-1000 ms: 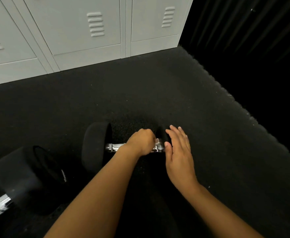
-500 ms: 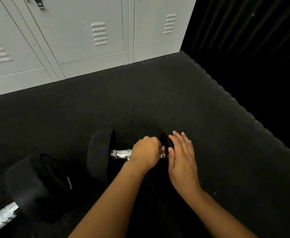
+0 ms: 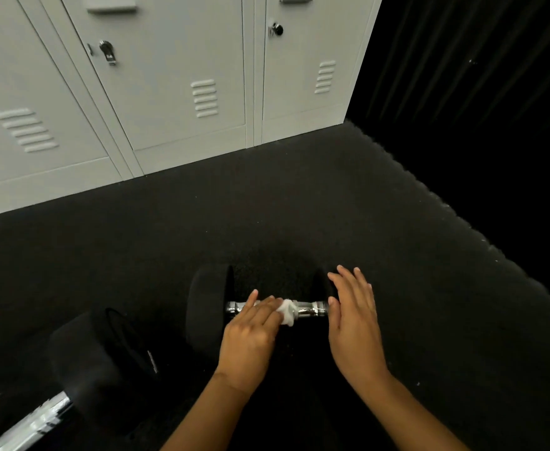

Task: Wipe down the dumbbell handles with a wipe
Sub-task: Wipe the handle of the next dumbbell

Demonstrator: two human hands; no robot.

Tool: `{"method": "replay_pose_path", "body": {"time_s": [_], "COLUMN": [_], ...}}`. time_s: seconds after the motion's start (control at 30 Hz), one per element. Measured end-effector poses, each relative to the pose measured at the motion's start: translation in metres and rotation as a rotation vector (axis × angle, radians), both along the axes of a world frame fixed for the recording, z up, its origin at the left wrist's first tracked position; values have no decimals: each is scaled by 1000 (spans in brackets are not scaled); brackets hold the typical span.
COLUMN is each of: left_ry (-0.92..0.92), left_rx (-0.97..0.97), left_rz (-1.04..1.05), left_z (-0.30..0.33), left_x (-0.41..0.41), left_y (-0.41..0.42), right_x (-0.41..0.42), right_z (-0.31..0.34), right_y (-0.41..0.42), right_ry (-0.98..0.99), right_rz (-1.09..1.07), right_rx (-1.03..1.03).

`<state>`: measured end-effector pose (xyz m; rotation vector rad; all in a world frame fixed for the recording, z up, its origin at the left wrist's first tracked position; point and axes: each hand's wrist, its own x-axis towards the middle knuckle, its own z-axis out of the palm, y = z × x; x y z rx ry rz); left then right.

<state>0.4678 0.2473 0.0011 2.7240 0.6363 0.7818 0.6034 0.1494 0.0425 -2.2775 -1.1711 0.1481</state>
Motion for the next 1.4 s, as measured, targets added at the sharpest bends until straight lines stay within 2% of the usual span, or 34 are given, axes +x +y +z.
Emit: {"method": "replay_pose_path", "body": {"time_s": [0.1, 0.2, 0.3, 0.37, 0.47, 0.57, 0.77, 0.97, 1.17, 1.4], "left_ry": [-14, -72, -131, -152, -167, -106, -43, -18, 32, -10], "left_rx": [-70, -108, -100, -70, -87, -185, -377, -438, -511, -662], "left_rz": [51, 100, 199, 302, 432, 489, 588, 814, 1003, 1156], "left_z": [25, 55, 93, 125, 183, 246, 373, 468, 499, 463], "left_x": [-13, -28, -51, -69, -96, -124, -182, -242, -314, -417], "left_y": [-1, 5, 12, 14, 9, 0, -31, -72, -105, -131], "right_x": [-17, -45, -73, -90, -114, -140, -188, -244, -317, -435], "right_z": [20, 48, 87, 122, 181, 245, 368, 459, 486, 451], "right_y": [6, 22, 43, 55, 69, 77, 77, 62, 45, 29], "right_ry": [81, 349, 644, 716, 730, 739, 645, 620, 550, 443], "right_rz": [23, 80, 165, 181, 189, 230, 344, 487, 623, 711], "right_rx": [44, 113, 56, 20, -23, -136, -201, -263, -347, -388]}}
